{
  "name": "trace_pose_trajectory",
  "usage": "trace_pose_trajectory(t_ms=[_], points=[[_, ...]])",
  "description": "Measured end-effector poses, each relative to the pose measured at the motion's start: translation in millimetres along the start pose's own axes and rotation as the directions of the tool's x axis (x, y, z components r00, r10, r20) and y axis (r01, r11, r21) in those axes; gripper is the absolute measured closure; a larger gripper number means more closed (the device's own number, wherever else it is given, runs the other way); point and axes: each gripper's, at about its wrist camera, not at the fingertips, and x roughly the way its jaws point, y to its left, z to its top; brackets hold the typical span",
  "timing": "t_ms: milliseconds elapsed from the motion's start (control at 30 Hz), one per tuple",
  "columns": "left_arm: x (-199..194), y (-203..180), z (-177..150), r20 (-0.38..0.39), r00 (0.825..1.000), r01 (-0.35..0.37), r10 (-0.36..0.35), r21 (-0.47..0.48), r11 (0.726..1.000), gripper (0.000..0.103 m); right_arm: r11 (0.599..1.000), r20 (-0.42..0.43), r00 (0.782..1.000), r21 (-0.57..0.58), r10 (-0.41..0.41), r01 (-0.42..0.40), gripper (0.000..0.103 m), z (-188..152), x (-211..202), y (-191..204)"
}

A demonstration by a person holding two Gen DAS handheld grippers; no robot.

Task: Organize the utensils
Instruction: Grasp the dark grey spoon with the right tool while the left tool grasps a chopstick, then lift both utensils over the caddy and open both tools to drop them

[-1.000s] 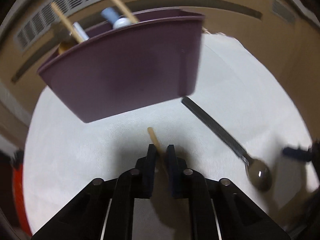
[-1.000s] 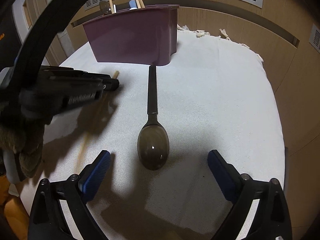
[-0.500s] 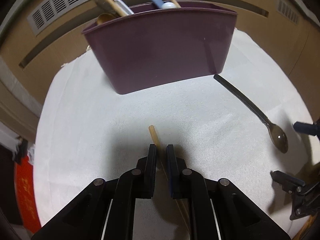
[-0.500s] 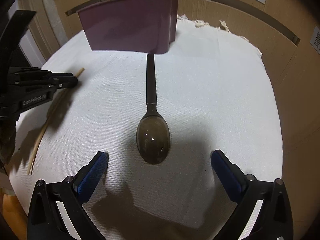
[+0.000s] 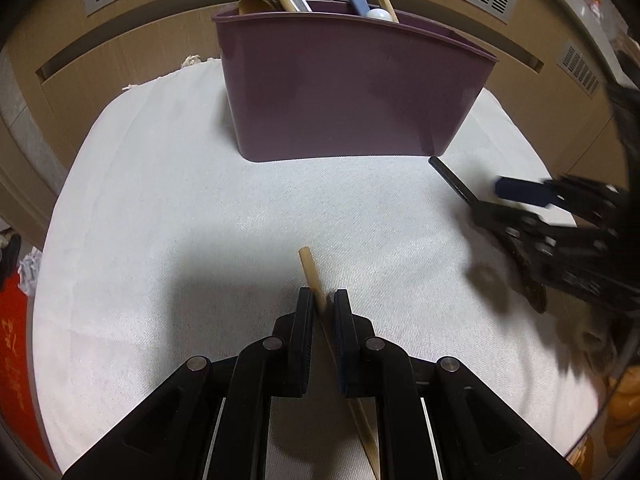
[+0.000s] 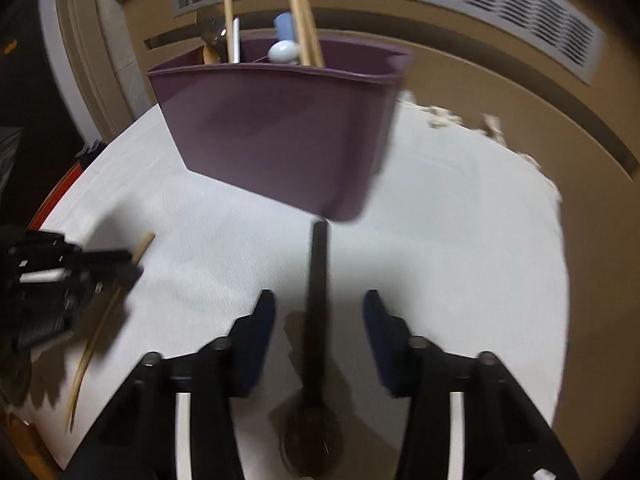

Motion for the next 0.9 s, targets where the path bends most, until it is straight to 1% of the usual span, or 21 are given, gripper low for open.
trace_pose_trajectory(t_ms=[33, 67, 100, 133, 167, 233, 400, 500, 567, 667, 700, 733, 833, 867, 900], points=[[0, 1, 0, 0.000, 1.000, 0.005, -0.005, -0.004, 1.000, 0.092, 1.000, -0.018, 1.000, 0.006, -0.003, 0.003, 0.064, 2, 7, 0], [0, 3, 0, -0.002, 1.000, 0.014, -0.014, -0.011, 1.000, 0.092, 1.000, -0.036, 0.999, 0.012, 0.002, -0.001, 0.070, 2, 12, 1], [-2, 3, -2, -0.002, 1.000, 0.021, -0.021, -0.018, 1.000, 0.092, 1.000, -0.025, 1.000, 0.012, 0.000, 0.001, 0.072, 3, 13, 0], [-2, 5, -2, -0.004, 1.000, 0.029, -0.029, -0.021, 0.999, 0.092, 1.000, -0.033, 0.999, 0.003, -0.002, 0.002, 0.085, 3, 12, 1], [-5, 4, -5, -0.006, 0.999, 0.034, -0.034, -0.022, 0.999, 0.092, 1.000, -0.038, 0.999, -0.006, -0.002, 0.002, 0.091, 2, 10, 3], [-8, 3, -6, -0.011, 0.999, 0.036, -0.036, -0.024, 0.999, 0.092, 1.000, -0.044, 0.999, -0.004, 0.023, -0.023, 0.092, -2, 2, 4], [-5, 0, -2, -0.024, 0.999, 0.020, -0.021, -0.018, 1.000, 0.092, 0.998, 0.020, 0.998, -0.010, 0.054, -0.054, 0.092, -13, -30, 8], [-3, -5, 5, -0.020, 1.000, -0.002, 0.002, -0.015, 1.000, 0.094, 0.998, 0.055, 0.997, -0.012, 0.056, -0.055, 0.092, -20, -47, 10], [-3, -6, 4, -0.009, 1.000, -0.015, 0.014, -0.031, 0.999, 0.096, 0.999, 0.076, 0.996, -0.018, 0.049, -0.048, 0.092, -28, -58, 13], [-26, -9, -1, 0.057, 0.998, 0.014, -0.011, -0.051, 0.999, 0.097, 0.998, 0.120, 0.991, -0.007, 0.064, -0.063, 0.091, -39, -83, 11], [-43, -11, -2, 0.104, 0.994, 0.025, -0.020, -0.047, 0.999, 0.097, 0.998, 0.137, 0.988, -0.004, 0.067, -0.067, 0.091, -43, -92, 9], [-56, -12, -3, 0.140, 0.990, 0.033, -0.027, -0.045, 0.998, 0.097, 0.998, 0.152, 0.986, -0.002, 0.068, -0.069, 0.092, -39, -97, 9], [-93, -17, -4, 0.238, 0.971, 0.045, -0.034, -0.038, 0.998, 0.097, 0.997, 0.208, 0.976, 0.009, 0.068, -0.071, 0.092, -39, -120, 5], [-101, -18, -3, 0.260, 0.965, 0.049, -0.037, -0.036, 0.998, 0.097, 0.997, 0.223, 0.972, 0.010, 0.069, -0.074, 0.092, -38, -125, 5], [-115, -19, -2, 0.298, 0.954, 0.058, -0.044, -0.036, 0.998, 0.097, 0.997, 0.244, 0.967, 0.012, 0.072, -0.077, 0.092, -36, -132, 5]])
